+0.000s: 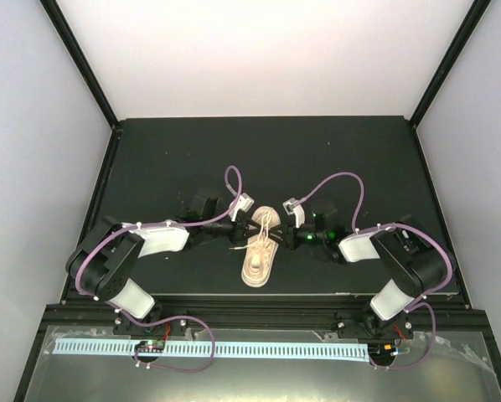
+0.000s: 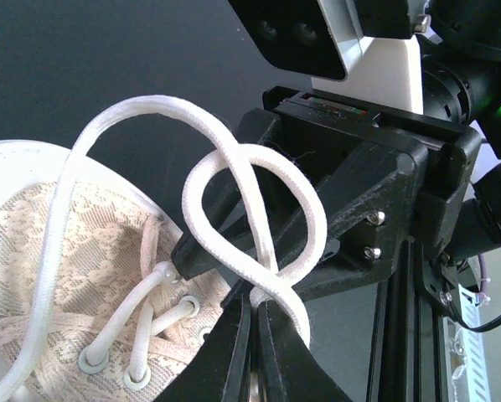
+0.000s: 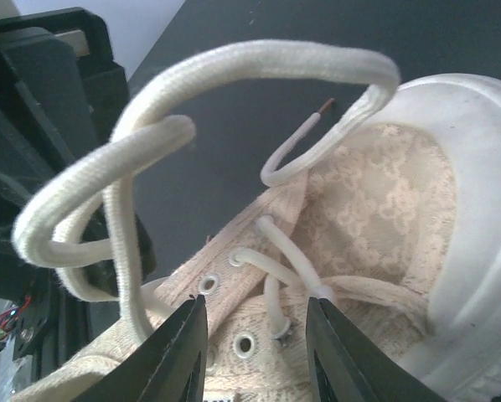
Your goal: Tie the shoes
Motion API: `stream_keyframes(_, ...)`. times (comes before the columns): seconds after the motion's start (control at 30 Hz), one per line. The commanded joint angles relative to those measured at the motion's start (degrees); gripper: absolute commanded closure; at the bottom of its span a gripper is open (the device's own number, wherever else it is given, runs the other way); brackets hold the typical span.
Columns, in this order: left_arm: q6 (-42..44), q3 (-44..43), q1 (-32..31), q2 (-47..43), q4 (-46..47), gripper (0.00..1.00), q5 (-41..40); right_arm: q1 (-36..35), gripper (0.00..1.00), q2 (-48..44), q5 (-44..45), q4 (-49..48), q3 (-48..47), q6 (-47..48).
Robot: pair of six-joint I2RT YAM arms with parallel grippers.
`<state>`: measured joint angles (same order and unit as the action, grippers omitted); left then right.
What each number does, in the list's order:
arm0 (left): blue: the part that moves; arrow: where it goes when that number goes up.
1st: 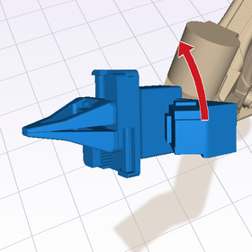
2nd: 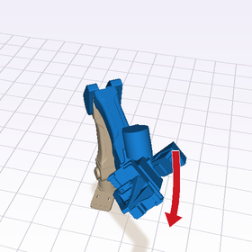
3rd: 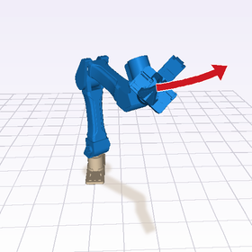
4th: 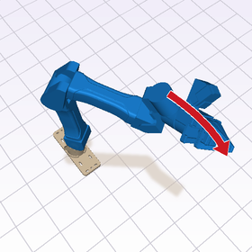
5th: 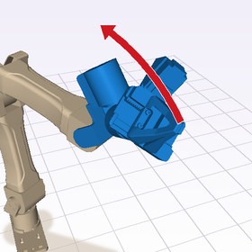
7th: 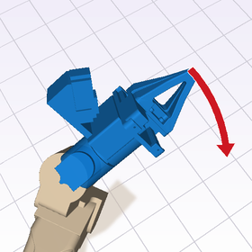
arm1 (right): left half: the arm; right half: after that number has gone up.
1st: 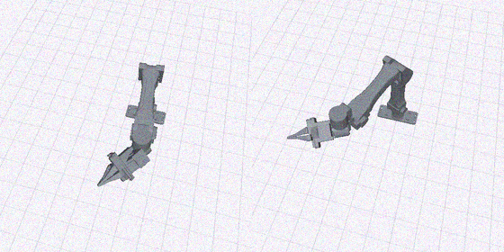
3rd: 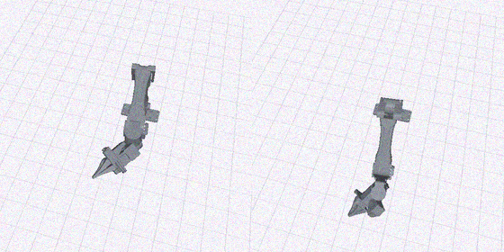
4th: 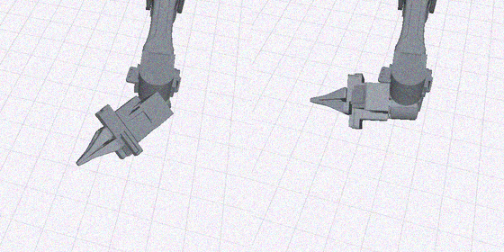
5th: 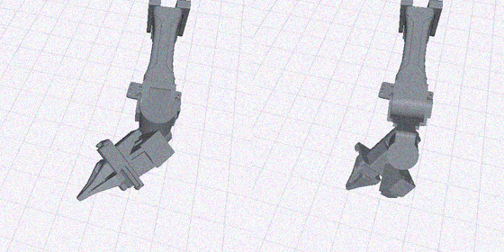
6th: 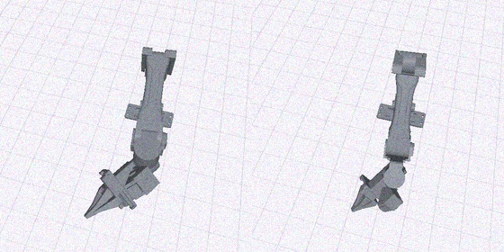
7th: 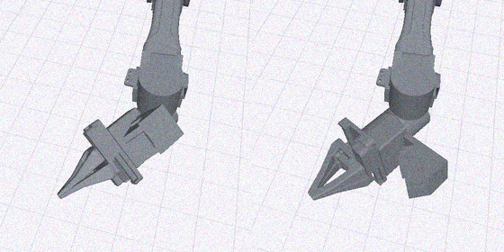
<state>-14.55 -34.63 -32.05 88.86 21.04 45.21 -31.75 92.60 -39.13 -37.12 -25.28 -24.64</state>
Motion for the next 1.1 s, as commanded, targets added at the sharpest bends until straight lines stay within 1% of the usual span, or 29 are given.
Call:
stream_keyframes(0.0, 0.97, -1.88, 0.25, 1.42, 0.69, 0.98, -0.27, -0.33, 0.66, -0.12, -4.03, -2.94, -0.93, 0.72)
stream_keyframes(0.1, 0.27, -2.44, 0.27, 2.72, 1.58, 0.98, -0.17, -0.33, 0.65, -0.15, -5.93, -3.37, -0.91, 1.12)
stream_keyframes(0.33, -1.34, -2.85, 0.18, 4.22, 4.25, 0.99, 1.20, -0.42, 0.65, 0.70, -6.82, -4.04, -1.89, 0.89)
stream_keyframes(0.9, -6.06, -1.90, -1.07, 6.13, 11.71, 0.98, 2.19, -1.74, 0.69, 3.97, -5.25, -3.66, -3.88, -0.91)
stream_keyframes(1.07, -8.29, -0.91, -1.23, 6.66, 15.17, 0.98, 2.85, -1.82, 0.71, 4.73, -5.79, -5.42, -3.99, -2.31)
